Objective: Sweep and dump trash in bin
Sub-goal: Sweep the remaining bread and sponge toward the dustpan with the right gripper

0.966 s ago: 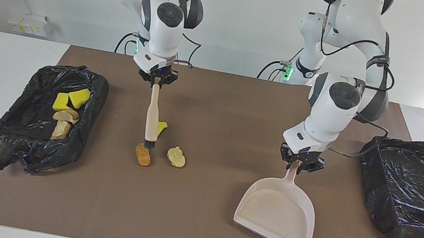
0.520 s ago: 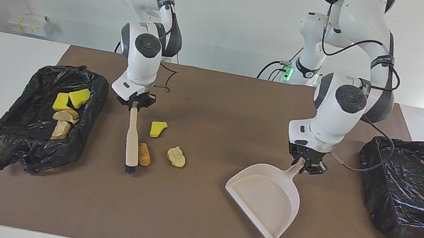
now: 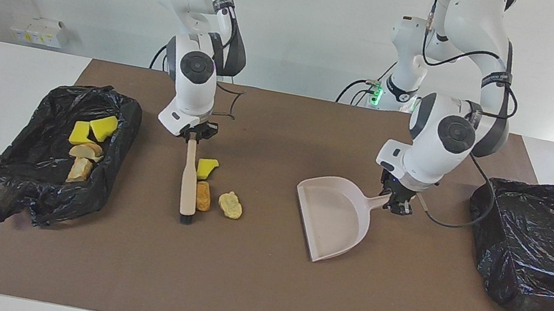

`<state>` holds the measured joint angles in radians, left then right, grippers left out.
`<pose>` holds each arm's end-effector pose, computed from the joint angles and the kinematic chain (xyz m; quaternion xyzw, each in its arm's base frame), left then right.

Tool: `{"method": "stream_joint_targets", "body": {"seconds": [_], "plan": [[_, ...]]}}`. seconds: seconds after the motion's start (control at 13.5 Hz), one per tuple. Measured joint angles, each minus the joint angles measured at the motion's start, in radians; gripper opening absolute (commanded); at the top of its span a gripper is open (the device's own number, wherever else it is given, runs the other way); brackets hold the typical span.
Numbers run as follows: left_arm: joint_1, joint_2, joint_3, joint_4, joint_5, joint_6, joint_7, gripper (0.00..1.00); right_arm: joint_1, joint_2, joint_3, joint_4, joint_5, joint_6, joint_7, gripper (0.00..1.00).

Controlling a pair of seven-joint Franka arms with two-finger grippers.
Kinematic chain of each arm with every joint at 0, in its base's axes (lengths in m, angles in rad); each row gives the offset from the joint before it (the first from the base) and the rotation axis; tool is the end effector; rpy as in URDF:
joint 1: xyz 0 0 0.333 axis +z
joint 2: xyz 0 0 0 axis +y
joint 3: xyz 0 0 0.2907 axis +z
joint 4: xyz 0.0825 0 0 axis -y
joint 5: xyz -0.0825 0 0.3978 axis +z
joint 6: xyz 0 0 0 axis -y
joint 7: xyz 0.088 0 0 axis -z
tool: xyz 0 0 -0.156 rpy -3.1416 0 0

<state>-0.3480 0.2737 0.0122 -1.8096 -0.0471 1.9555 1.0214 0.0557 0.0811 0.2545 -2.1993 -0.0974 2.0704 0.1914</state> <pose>0.5766 -0.2070 0.3016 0.7830 -0.6184 -0.0535 0.0399 0.4932 0.1498 0.2501 0.9904 0.0872 -0.0925 0.0546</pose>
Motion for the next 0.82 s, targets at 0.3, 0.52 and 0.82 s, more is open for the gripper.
{"method": "stream_joint_targets", "body": {"seconds": [0.3, 0.52, 0.82], "plan": [[-0.104, -0.004, -0.006, -0.019, 0.0, 0.01, -0.075, 0.0, 0.035, 0.007, 0.0, 0.0, 0.124, -0.001, 0.024, 0.0], [-0.137, -0.01, -0.006, -0.055, 0.0, 0.047, -0.075, 0.0, 0.045, 0.007, 0.0, 0.003, 0.189, -0.001, 0.026, 0.0], [-0.177, -0.017, -0.007, -0.082, 0.0, 0.087, -0.075, 0.0, 0.112, 0.022, 0.001, 0.021, 0.235, -0.001, 0.024, 0.0]]}}
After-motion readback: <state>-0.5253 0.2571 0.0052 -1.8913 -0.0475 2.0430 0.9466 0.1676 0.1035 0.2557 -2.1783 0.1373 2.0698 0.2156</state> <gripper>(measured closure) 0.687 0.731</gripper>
